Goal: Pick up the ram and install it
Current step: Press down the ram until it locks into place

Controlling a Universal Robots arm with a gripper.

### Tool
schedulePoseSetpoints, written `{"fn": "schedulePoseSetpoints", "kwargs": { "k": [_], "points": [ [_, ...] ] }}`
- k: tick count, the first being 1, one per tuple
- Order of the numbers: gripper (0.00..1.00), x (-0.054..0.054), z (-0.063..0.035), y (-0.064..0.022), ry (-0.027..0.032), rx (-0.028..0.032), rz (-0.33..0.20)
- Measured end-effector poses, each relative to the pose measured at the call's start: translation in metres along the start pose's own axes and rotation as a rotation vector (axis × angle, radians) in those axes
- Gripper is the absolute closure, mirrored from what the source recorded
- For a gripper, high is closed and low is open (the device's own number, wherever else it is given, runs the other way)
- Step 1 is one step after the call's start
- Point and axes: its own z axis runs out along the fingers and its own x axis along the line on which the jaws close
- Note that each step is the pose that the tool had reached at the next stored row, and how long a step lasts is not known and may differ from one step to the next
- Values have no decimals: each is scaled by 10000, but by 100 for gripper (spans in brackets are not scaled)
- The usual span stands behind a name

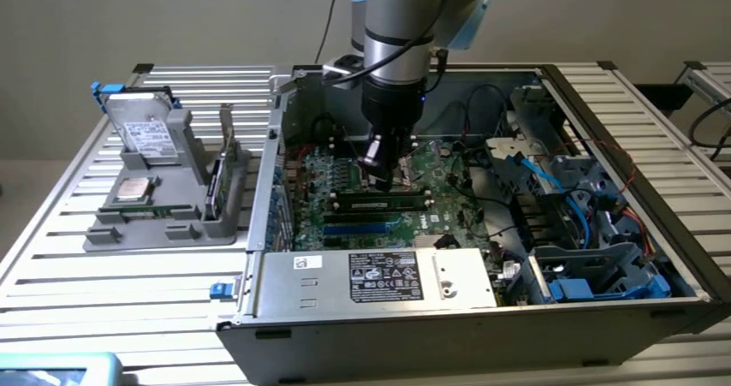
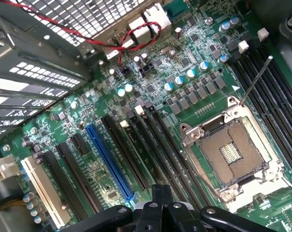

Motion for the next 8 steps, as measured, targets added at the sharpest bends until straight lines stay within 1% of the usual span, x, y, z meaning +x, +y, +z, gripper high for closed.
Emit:
{"fn": "schedulePoseSetpoints", "kwargs": {
  "k": [3, 6, 7, 8],
  "points": [
    [89, 1, 0, 0, -46, 61, 294],
    [89, 1, 0, 0, -114, 155, 551],
    [89, 0, 0, 0, -130, 174, 594],
    [89, 1, 1, 0, -141, 165, 634]
  ]
}}
